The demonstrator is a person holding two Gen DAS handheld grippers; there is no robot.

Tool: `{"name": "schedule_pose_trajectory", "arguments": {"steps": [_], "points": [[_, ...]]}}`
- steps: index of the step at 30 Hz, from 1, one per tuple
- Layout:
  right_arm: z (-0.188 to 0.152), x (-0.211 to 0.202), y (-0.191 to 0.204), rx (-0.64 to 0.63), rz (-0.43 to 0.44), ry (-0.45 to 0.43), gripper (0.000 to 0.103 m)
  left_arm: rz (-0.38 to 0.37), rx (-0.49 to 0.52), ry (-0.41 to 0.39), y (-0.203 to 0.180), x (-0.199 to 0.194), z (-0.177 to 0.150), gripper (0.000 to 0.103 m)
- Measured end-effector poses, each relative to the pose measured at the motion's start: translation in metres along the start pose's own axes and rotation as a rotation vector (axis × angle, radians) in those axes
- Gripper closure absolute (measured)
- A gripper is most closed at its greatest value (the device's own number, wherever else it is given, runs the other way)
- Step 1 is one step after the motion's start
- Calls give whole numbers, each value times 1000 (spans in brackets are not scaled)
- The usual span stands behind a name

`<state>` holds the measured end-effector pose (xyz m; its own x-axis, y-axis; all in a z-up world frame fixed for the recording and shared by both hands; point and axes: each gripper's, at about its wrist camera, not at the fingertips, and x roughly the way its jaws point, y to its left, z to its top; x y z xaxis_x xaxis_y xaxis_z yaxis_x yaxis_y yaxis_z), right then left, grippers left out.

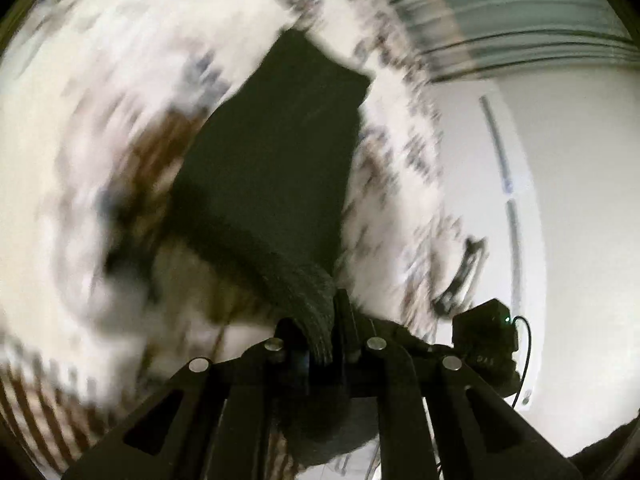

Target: Fold small clothes

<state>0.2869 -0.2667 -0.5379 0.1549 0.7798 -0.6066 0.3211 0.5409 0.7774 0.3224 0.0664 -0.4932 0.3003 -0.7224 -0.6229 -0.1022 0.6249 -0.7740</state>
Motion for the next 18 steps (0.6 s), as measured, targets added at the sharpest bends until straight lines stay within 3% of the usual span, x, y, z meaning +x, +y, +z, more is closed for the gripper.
{"name": "schedule_pose_trajectory", "arguments": {"steps": [5, 9, 13, 18], "points": [[95, -33, 55, -71, -2, -144, 94, -37, 94, -56, -35, 27, 92, 95], [169, -37, 79, -86, -23, -227, 94, -47, 116, -71, -38, 56, 164, 95], [263, -33, 97, -120, -64, -258, 94, -29, 120, -87, -32, 86, 227, 95], [354, -15, 102, -82, -83, -258, 94, 7, 73, -63, -14, 131, 294, 90]]}}
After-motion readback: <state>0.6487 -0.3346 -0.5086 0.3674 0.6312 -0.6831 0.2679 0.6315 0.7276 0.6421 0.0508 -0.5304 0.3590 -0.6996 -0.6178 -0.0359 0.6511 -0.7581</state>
